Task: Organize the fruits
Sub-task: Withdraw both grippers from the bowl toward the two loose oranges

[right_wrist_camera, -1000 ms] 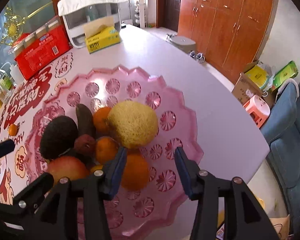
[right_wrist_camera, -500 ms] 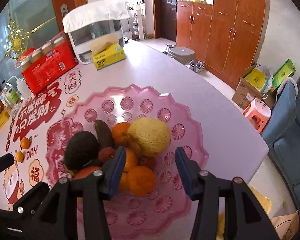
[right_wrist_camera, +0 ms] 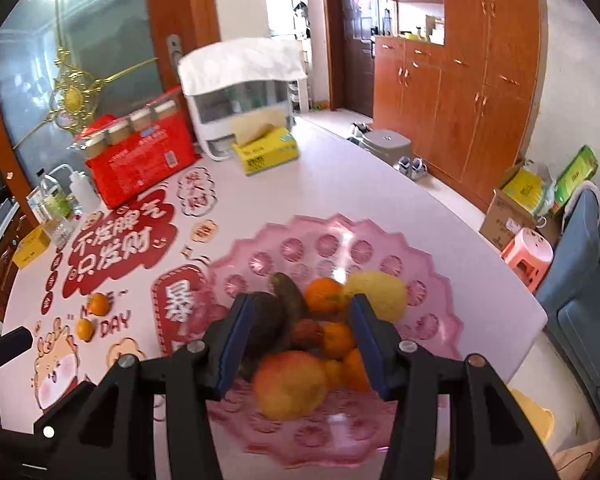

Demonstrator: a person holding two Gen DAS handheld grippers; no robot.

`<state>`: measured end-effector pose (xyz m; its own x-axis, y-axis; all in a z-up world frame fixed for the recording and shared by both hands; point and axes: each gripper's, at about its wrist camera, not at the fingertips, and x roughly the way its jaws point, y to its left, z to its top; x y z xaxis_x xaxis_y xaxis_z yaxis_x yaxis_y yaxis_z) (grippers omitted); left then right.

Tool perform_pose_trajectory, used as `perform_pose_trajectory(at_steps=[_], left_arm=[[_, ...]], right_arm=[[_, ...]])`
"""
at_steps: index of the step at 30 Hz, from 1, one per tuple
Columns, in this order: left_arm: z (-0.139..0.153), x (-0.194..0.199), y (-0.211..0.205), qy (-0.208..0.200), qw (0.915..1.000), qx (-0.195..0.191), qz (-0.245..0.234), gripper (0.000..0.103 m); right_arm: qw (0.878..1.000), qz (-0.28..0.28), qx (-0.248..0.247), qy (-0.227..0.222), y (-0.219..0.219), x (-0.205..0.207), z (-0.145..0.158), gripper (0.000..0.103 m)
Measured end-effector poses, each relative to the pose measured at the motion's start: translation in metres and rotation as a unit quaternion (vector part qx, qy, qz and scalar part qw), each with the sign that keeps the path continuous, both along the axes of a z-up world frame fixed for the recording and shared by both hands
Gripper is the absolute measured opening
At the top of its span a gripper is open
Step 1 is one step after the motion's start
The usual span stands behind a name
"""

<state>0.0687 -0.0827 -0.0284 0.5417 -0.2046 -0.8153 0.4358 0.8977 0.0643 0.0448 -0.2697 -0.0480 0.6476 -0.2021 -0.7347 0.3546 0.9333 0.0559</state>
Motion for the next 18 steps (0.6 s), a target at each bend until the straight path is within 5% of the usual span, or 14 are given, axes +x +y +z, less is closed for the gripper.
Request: perform_pose_trajectory(at_steps=[12,18], left_arm=[[0.023,0.021,0.098,-0.029,0.9981,-0.005,0.054,0.092],[0.015,0.049,0.149,-0.049,0.9917,0.005,0.119,0.092]], right_arm=[[0.997,0.06,-0.021,-0.041,0.093,0.028,0.03,0.051],[0.992,0.115,-0.038,-0.047,0.138,0.058,0.035,0.051]])
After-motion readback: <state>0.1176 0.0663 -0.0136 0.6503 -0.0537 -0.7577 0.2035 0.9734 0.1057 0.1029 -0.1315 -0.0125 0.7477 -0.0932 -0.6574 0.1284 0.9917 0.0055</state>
